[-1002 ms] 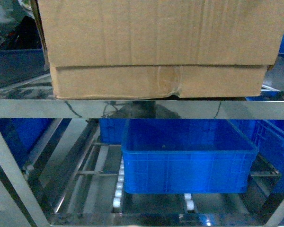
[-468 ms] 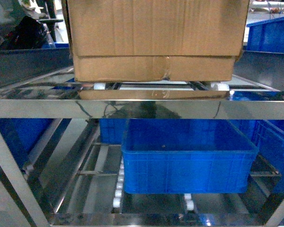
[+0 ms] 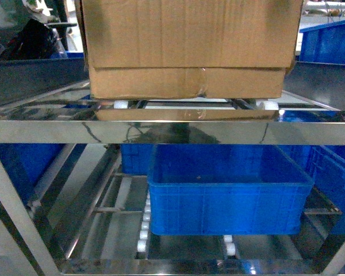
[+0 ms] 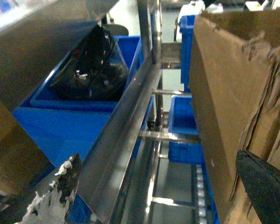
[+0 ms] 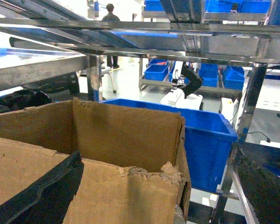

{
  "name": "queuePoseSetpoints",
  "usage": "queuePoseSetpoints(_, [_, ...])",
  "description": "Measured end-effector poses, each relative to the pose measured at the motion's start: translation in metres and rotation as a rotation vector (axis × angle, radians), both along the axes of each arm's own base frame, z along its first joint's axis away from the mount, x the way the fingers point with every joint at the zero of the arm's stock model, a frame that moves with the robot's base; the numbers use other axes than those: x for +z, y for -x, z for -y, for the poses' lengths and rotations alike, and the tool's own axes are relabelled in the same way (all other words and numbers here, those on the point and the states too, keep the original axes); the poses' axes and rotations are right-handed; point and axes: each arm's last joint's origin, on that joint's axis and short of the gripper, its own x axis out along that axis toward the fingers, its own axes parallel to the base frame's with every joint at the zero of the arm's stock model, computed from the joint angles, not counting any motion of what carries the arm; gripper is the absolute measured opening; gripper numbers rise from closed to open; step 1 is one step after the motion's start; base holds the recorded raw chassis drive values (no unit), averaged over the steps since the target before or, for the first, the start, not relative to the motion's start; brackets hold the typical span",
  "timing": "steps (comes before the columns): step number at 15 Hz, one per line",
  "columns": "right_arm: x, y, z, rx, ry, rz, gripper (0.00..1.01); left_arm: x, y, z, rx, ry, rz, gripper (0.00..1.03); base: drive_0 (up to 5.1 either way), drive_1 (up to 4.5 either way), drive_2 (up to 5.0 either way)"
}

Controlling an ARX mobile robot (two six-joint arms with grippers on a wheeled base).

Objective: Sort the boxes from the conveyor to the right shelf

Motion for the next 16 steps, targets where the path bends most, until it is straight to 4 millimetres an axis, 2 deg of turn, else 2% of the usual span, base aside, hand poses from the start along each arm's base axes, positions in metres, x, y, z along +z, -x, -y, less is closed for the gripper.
queuePoseSetpoints(1, [0.000, 0.000, -0.001, 0.003, -0.001, 0.001, 0.98, -0.007, -0.001, 0.001, 0.000, 0.000, -0.023, 0.98, 0.0, 0.00, 0.0])
queuePoseSetpoints(2, [-0.003, 0.002, -0.004, -0.089, 0.003, -0.079, 0.92, -0.002, -0.001, 0.000, -0.012, 0.010, 0.015, 0.97, 0.0, 0.00, 0.0])
queuePoseSetpoints(3, [-0.012, 0.015, 0.002, -0.225, 0.006, -0.114, 0.81, 0.001, 0.006, -0.005, -0.126, 0.058, 0.168, 0.87, 0.0, 0.00, 0.0])
queuePoseSetpoints(4, [-0.028, 0.037, 0.012, -0.332, 0.006, -0.121, 0.68, -0.009, 0.026, -0.015, -0.207, 0.069, 0.251, 0.75, 0.0, 0.00, 0.0])
queuePoseSetpoints(5, [-0.039, 0.057, 0.023, -0.365, 0.001, -0.107, 0.55, -0.025, 0.044, -0.026, -0.223, 0.069, 0.285, 0.62, 0.0, 0.00, 0.0])
queuePoseSetpoints(8, [-0.084, 0.108, 0.034, -0.359, 0.011, -0.138, 0.17, -0.072, 0.085, -0.041, -0.245, 0.070, 0.240, 0.24, 0.0, 0.00, 0.0])
queuePoseSetpoints(9, [-0.096, 0.120, 0.038, -0.362, 0.015, -0.151, 0.04, -0.079, 0.095, -0.046, -0.237, 0.069, 0.250, 0.11, 0.0, 0.00, 0.0])
queuePoseSetpoints(10, [-0.103, 0.131, 0.041, -0.365, 0.018, -0.150, 0.02, -0.083, 0.104, -0.049, -0.232, 0.070, 0.263, 0.01, 0.0, 0.00, 0.0])
queuePoseSetpoints(12, [-0.114, 0.155, 0.045, -0.366, 0.016, -0.139, 0.02, -0.098, 0.124, -0.055, -0.235, 0.066, 0.249, 0.02, 0.0, 0.00, 0.0])
queuePoseSetpoints(14, [-0.127, 0.172, 0.058, -0.373, 0.020, -0.155, 0.02, -0.108, 0.138, -0.060, -0.242, 0.067, 0.243, 0.02, 0.0, 0.00, 0.0])
queuePoseSetpoints(16, [-0.134, 0.188, 0.057, -0.367, 0.020, -0.150, 0.02, -0.114, 0.151, -0.070, -0.224, 0.064, 0.252, 0.02, 0.0, 0.00, 0.0])
